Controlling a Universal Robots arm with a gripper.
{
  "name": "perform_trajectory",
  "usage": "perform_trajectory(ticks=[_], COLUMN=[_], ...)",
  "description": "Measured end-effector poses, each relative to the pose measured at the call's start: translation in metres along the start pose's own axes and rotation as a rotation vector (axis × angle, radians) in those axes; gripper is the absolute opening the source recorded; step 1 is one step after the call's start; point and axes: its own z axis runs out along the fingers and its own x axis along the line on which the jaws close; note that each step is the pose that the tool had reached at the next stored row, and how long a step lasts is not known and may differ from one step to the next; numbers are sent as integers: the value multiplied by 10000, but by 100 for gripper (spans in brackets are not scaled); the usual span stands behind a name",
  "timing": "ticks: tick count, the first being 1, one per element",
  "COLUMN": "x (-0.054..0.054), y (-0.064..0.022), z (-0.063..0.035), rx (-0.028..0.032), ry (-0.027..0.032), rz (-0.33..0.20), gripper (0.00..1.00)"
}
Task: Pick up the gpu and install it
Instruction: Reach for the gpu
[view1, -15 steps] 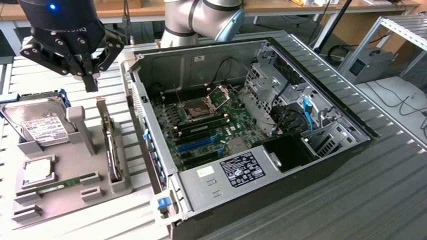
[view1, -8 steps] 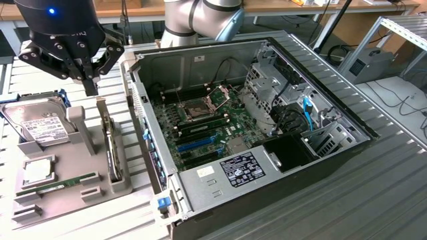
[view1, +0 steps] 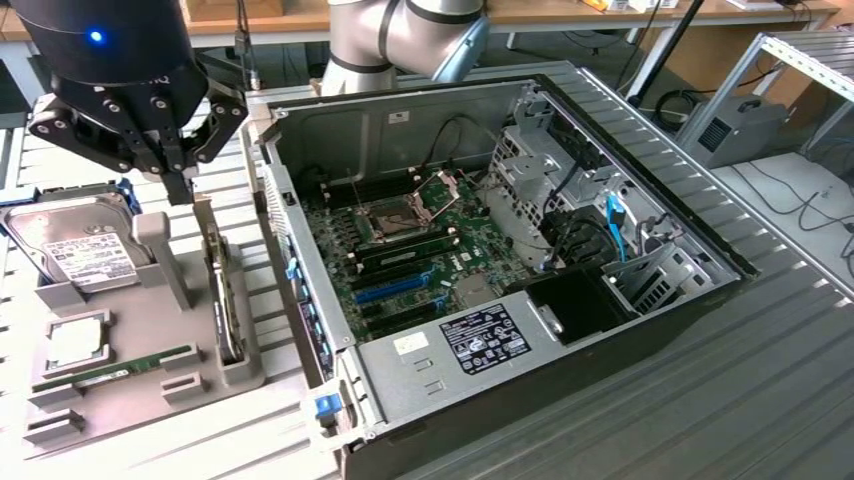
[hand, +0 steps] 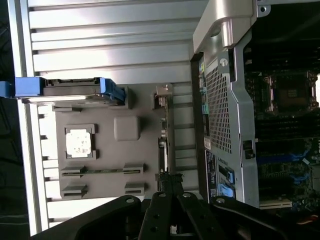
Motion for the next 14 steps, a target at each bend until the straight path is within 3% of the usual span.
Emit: perform_trajectory(ticks=[14], x=[40], y=[-82], z=[-1], rx=[8], ry=[-1], rz=[-1], gripper=[11])
